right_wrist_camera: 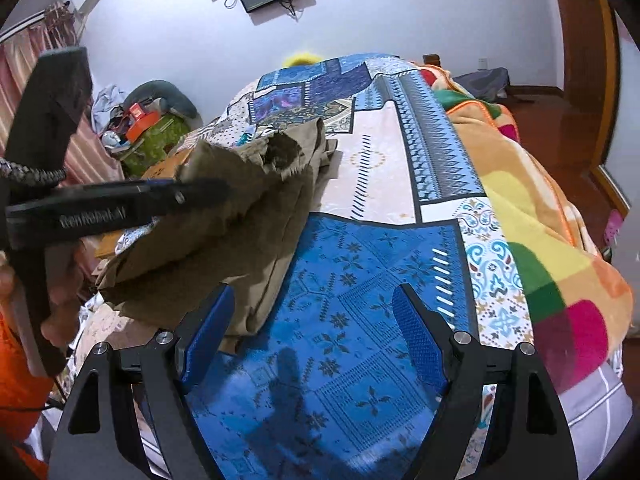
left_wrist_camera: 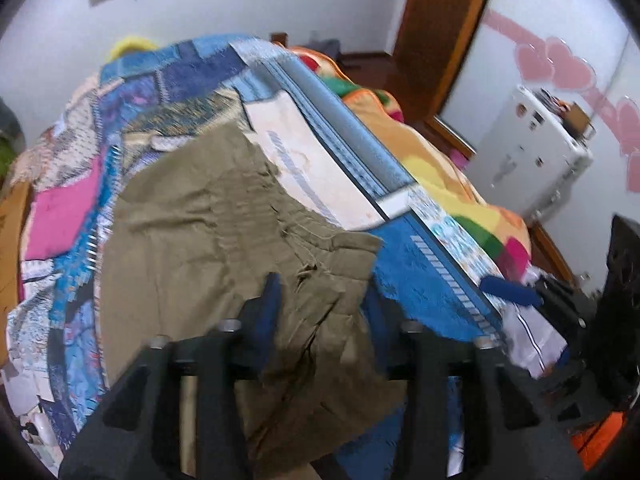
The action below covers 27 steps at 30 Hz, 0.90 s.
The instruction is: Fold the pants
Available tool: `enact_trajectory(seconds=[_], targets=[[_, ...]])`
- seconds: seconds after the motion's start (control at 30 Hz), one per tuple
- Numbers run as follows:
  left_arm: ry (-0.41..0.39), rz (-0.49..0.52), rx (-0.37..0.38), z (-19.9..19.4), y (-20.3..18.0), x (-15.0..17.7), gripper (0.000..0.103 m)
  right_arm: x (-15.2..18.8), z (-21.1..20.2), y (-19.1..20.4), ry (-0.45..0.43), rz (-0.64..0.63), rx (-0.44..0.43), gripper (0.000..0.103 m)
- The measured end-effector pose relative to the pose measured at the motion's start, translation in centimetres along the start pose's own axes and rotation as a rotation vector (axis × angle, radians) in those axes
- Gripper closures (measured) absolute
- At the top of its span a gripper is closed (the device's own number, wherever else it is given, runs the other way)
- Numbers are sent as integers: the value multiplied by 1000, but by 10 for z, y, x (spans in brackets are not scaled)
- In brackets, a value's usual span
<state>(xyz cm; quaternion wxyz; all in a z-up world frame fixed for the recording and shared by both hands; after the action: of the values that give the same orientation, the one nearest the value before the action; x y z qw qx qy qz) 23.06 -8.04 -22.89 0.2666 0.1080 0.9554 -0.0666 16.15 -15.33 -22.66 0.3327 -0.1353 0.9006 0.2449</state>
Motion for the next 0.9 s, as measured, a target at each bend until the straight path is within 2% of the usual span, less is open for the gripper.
enact_trajectory(seconds=[0.03,0.07,0.23,0.3,0.47,0.67,0.77,0.9], targets=[[4,3,7,-1,-2,2,31,0,-1,0,-6,0,5,24],[-18,8,-4,-5,-2,2,29,0,-2,0,-10,0,12,24],[-85,39,-81,-30,15,-1,24,-5,-7,-2,-29,31,19,24],[-110,25,-116,-40,32,-5,20,-10,-8,2,-36,37,1,24],[-153,5,-270,-59,93,-15,13,-26,-3,24,-51,-9,-27,24],[-125,-44,-353,-49,162,-27,10,-39,29,45,-31,-44,-54,24],[-94,-42,-393,-29,190,-35,10,-35,49,45,8,-30,-53,24],[-28,-39,-403,13,222,-47,10,-19,75,37,75,6,-62,24]])
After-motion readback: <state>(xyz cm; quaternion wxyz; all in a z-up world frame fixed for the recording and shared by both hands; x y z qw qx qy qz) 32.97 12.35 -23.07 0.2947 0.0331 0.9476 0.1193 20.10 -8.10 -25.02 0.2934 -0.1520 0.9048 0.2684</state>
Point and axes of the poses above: each gripper's, at about its wrist camera, not at the fingertips, and z roughly the way its jaws point, y to its left, x to its underside, the point moved 8 cm from there along z, roughly the way its jaws point, and after that the axes turned 3 degrees about -x, right-handed, at the moved point
